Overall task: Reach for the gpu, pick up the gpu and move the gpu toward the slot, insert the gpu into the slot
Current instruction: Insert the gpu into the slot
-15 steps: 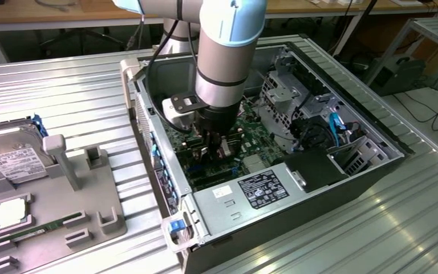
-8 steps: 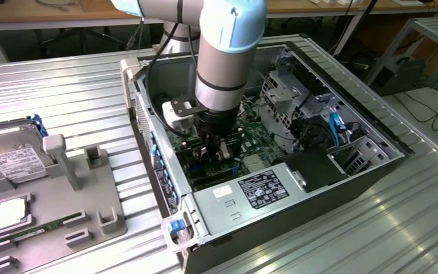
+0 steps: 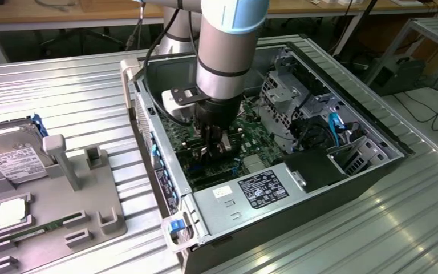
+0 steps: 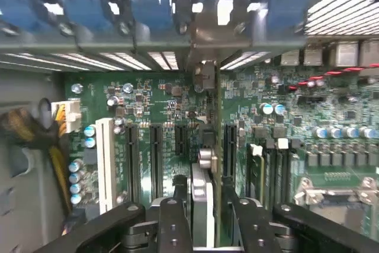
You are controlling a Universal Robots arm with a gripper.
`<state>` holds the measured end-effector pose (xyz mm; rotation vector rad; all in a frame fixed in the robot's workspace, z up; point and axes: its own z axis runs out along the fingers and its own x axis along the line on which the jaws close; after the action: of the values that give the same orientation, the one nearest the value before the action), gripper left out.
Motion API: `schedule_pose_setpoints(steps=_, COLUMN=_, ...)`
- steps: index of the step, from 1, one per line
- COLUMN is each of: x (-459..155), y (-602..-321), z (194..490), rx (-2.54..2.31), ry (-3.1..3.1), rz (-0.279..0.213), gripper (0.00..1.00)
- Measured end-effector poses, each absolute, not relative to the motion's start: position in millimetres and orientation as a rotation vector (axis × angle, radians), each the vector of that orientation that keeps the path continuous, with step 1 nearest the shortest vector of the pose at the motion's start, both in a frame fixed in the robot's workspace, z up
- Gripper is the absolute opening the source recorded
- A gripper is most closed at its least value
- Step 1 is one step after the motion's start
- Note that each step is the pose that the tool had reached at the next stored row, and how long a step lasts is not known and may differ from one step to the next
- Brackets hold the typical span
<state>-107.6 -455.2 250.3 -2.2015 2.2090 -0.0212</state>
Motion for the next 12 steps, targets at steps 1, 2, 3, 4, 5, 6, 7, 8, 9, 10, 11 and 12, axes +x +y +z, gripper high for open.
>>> schedule_pose_setpoints(steps=1, x=-108, y=-455, z=254, rx=-2.201, ry=2.208, rz=-0.022, gripper=0.35)
schedule_pose_setpoints(steps=2, x=-108, y=-455, z=259, rx=-2.2, ry=2.208, rz=-0.024, gripper=0.35)
schedule_pose_setpoints(steps=3, x=-108, y=-455, z=263, rx=-2.199, ry=2.207, rz=-0.025, gripper=0.35)
schedule_pose_setpoints(steps=4, x=-108, y=-455, z=267, rx=-2.199, ry=2.207, rz=-0.026, gripper=0.35)
schedule_pose_setpoints(steps=5, x=-108, y=-455, z=273, rx=-2.198, ry=2.206, rz=-0.027, gripper=0.35)
schedule_pose_setpoints(steps=6, x=-108, y=-455, z=278, rx=-2.198, ry=2.206, rz=-0.028, gripper=0.35)
schedule_pose_setpoints(steps=7, x=-108, y=-455, z=282, rx=-2.198, ry=2.205, rz=-0.029, gripper=0.35)
schedule_pose_setpoints(steps=8, x=-108, y=-455, z=283, rx=-2.197, ry=2.205, rz=-0.029, gripper=0.35)
schedule_pose_setpoints(steps=9, x=-108, y=-455, z=283, rx=-2.197, ry=2.205, rz=-0.029, gripper=0.35)
schedule_pose_setpoints(steps=10, x=-108, y=-455, z=283, rx=-2.197, ry=2.205, rz=-0.029, gripper=0.35)
schedule_pose_setpoints(steps=11, x=-108, y=-455, z=283, rx=-2.197, ry=2.205, rz=-0.03, gripper=0.33)
schedule_pose_setpoints(steps=12, x=-108, y=-455, z=283, rx=-2.197, ry=2.205, rz=-0.03, gripper=0.27)
